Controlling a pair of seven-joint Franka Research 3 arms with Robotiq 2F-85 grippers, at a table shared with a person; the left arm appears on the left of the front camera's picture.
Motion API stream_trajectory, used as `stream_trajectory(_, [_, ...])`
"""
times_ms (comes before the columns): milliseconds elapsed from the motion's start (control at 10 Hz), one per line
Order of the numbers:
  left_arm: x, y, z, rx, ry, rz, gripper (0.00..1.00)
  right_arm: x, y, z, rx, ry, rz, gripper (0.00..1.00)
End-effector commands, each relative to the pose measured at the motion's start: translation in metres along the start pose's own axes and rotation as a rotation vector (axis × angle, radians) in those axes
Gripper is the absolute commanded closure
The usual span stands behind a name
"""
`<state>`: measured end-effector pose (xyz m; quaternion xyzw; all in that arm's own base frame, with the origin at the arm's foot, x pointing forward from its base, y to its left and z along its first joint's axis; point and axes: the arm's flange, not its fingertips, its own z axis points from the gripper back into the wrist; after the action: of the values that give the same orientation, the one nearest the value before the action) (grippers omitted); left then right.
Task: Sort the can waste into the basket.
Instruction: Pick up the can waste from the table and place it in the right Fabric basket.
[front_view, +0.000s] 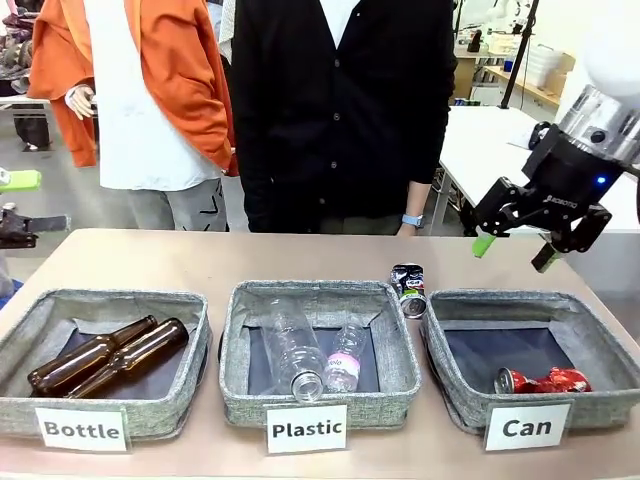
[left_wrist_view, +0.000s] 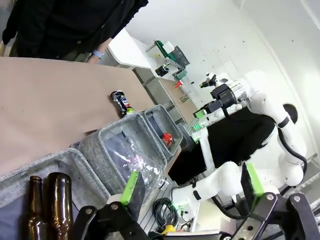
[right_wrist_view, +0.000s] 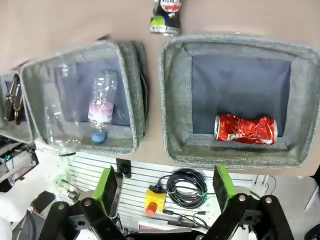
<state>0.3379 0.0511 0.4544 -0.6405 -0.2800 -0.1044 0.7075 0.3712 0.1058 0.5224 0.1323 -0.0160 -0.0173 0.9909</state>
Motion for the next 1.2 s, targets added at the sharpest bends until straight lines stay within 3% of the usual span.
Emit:
stream_trajectory(0, [0.001,-0.002,0.000,-0.002,-0.014,0.002,0.00,0.000,-0.003,0.004,-0.002,-0.014,-0.011,0.00])
stream_trajectory(100, [0.001,-0.002,0.000,-0.002,-0.014,0.002,0.00,0.002,0.011,-0.001,-0.080,-0.073,-0.045,0.00])
stream_trajectory(200, [0.001,-0.002,0.000,-0.002,-0.014,0.002,0.00,0.012,0.020,-0.006,-0.078,-0.114,-0.049,0.00])
stream_trajectory(300, [0.001,-0.002,0.000,-0.002,-0.014,0.002,0.00,0.037,0.030,-0.015,-0.105,-0.152,-0.007,0.00])
stream_trajectory(500, [0.001,-0.002,0.000,-0.002,-0.014,0.002,0.00,0.090,0.049,-0.046,-0.174,-0.144,-0.026,0.00])
stream_trajectory(700, [0.001,-0.002,0.000,-0.002,-0.014,0.002,0.00,0.122,0.063,-0.078,-0.255,-0.180,-0.031,0.00])
stream_trajectory(900, [0.001,-0.002,0.000,-0.002,-0.014,0.002,0.00,0.161,0.069,-0.120,-0.328,-0.113,-0.033,0.00])
stream_trajectory(1100, [0.001,-0.002,0.000,-0.002,-0.014,0.002,0.00,0.195,0.063,-0.171,-0.320,-0.015,-0.046,0.00])
